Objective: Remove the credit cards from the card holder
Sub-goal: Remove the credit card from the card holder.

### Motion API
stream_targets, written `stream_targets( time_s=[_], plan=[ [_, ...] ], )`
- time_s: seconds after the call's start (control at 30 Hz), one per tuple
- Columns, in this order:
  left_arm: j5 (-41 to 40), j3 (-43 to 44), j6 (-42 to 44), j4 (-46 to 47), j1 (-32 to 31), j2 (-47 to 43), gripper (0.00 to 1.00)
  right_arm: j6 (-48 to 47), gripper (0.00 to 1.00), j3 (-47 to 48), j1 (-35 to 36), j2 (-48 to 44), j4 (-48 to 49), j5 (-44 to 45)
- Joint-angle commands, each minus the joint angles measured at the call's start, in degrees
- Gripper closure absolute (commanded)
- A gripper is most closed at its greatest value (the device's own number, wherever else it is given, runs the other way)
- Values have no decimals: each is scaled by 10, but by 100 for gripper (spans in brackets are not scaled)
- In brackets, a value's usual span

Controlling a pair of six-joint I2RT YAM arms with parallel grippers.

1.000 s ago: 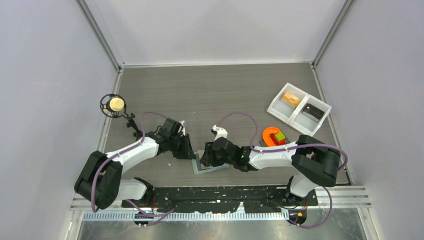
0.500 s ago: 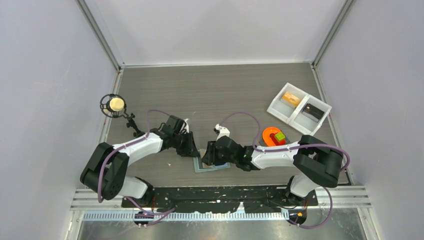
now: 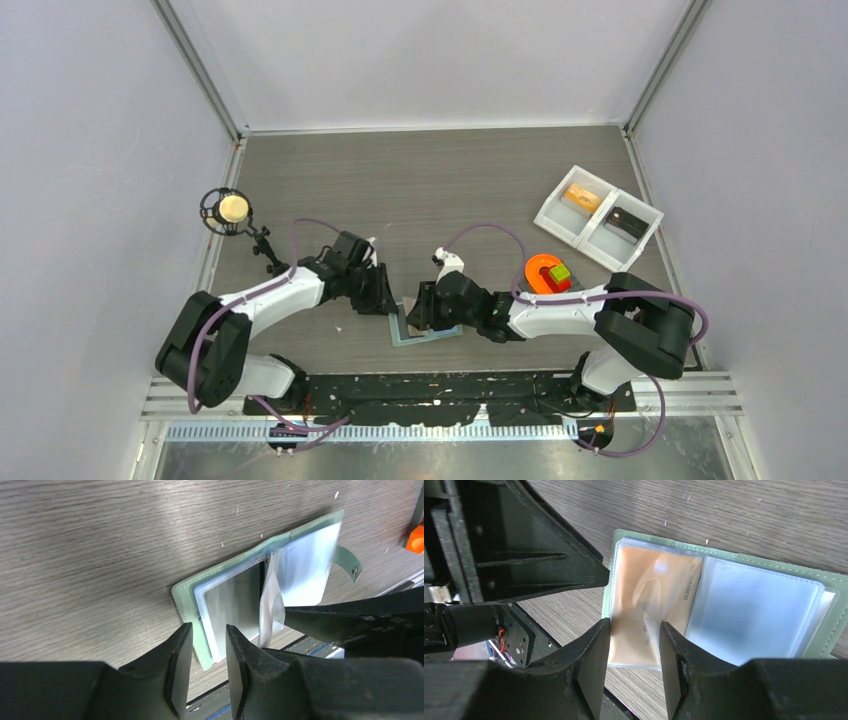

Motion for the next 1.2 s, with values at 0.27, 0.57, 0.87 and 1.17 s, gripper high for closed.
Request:
stream_targets(
  time_s=[0.27, 0.57, 0.87, 1.17],
  plan=[
    [-15, 29, -30, 3, -25, -30, 80, 7, 53, -9, -3, -17, 46, -8],
    [11, 30, -46, 42, -32, -5, 83, 10, 53, -16, -3, -23, 53, -12],
    [69, 29, -68, 100, -44, 14, 83, 1, 33, -16, -3, -75, -16, 26],
    [88, 58, -82, 140, -81, 51, 81, -31, 30, -15, -4, -190, -121, 92]
  ],
)
